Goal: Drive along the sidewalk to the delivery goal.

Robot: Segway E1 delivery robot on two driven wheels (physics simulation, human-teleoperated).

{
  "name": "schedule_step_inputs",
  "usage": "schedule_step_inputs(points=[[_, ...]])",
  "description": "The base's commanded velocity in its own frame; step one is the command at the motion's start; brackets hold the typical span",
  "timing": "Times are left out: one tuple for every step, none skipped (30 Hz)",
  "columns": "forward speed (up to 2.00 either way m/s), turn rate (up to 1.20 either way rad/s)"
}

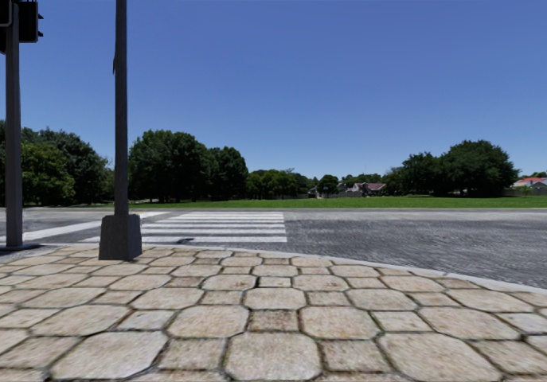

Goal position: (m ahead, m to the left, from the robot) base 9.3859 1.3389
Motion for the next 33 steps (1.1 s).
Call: schedule_step_inputs(points=[[2.0,0.21],[2.0,0.22],[2.0,0.23],[2.0,0.25],[2.0,0.26],[2.0,0.28],[2.0,0.29],[2.0,0.29],[2.0,0.29],[2.0,0.29],[2.0,0.29],[2.0,0.29],[2.0,0.3],[2.0,0.33],[2.0,0.36],[2.0,0.4],[1.97,0.41],[1.93,0.42],[1.87,0.42],[1.87,0.42],[1.84,0.42],[1.83,0.42],[1.83,0.42],[1.83,0.42],[1.83,0.42],[1.83,0.42],[1.83,0.42],[1.83,0.42],[1.84,0.33],[1.84,0.27],[1.84,0.12],[1.84,0.0],[1.84,0.0]])
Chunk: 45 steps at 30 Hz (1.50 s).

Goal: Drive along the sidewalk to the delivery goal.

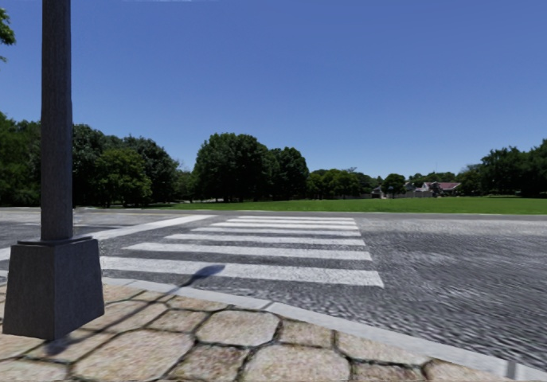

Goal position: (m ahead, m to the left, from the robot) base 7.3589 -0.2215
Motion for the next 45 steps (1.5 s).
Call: schedule_step_inputs(points=[[1.85,0.0],[1.89,0.0],[1.91,0.0],[1.91,0.0],[1.91,0.0],[1.91,0.0],[1.9,0.0],[1.9,0.0],[1.89,0.0],[1.79,0.0],[1.58,0.0],[1.51,0.0],[1.44,0.0],[1.16,0.0],[0.0,0.0],[0.0,0.0],[0.0,0.0],[0.0,0.0],[0.0,0.0],[0.67,0.0],[0.88,0.0],[0.93,0.0],[0.9,0.0],[0.87,0.0],[0.85,0.0],[0.85,0.0],[0.85,0.0],[0.85,0.0],[0.85,0.0],[0.85,0.0],[0.85,0.0],[0.85,0.0],[0.85,0.0],[0.85,0.0],[0.85,0.0],[0.85,0.0],[0.85,0.0],[0.84,0.0],[0.84,0.0],[0.84,0.0],[0.84,0.0],[0.84,0.0],[0.84,0.0],[0.84,0.0],[0.84,0.0]])
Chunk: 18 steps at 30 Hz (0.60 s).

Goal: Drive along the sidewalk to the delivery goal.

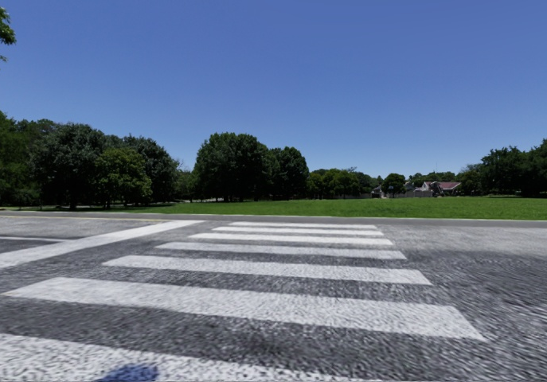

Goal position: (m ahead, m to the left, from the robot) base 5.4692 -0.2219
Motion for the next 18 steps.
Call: schedule_step_inputs(points=[[0.84,0.0],[0.84,0.0],[0.84,0.0],[0.84,0.0],[0.83,0.0],[0.83,0.0],[0.83,0.0],[0.83,0.0],[0.83,0.0],[0.83,0.0],[0.83,0.0],[0.83,0.0],[0.8,0.0],[0.77,0.0],[0.77,0.0],[0.76,0.0],[0.76,0.0],[0.76,0.0]])
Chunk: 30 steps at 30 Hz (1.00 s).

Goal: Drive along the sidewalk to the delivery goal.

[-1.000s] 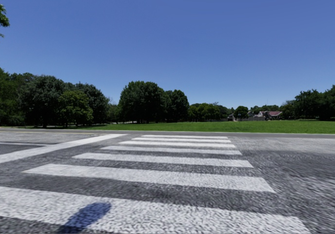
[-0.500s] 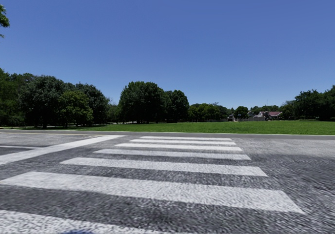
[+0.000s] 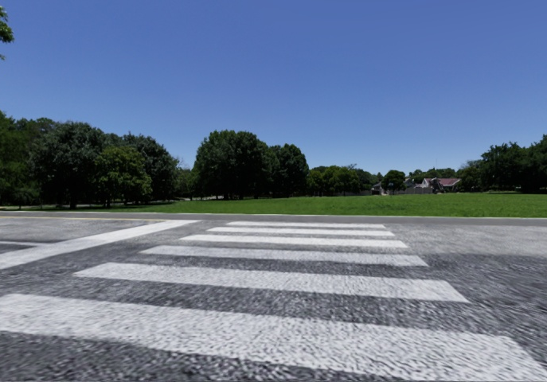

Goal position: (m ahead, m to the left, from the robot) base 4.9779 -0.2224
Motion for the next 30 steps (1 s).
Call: schedule_step_inputs(points=[[0.75,0.0],[0.75,0.0],[0.75,0.0],[0.75,0.0],[0.83,0.0],[1.02,0.0],[1.27,0.0],[1.43,0.0],[1.55,0.0],[1.59,0.0],[1.6,0.0],[1.6,0.0],[1.6,0.0],[1.63,0.0],[1.76,0.0],[1.85,0.0],[1.87,0.0],[1.87,0.0],[1.87,0.0],[1.87,0.0],[1.87,0.0],[2.0,0.0],[2.0,0.0],[2.0,0.0],[2.0,0.0],[2.0,0.0],[2.0,0.0],[2.0,0.0],[2.0,0.0],[2.0,0.0]])
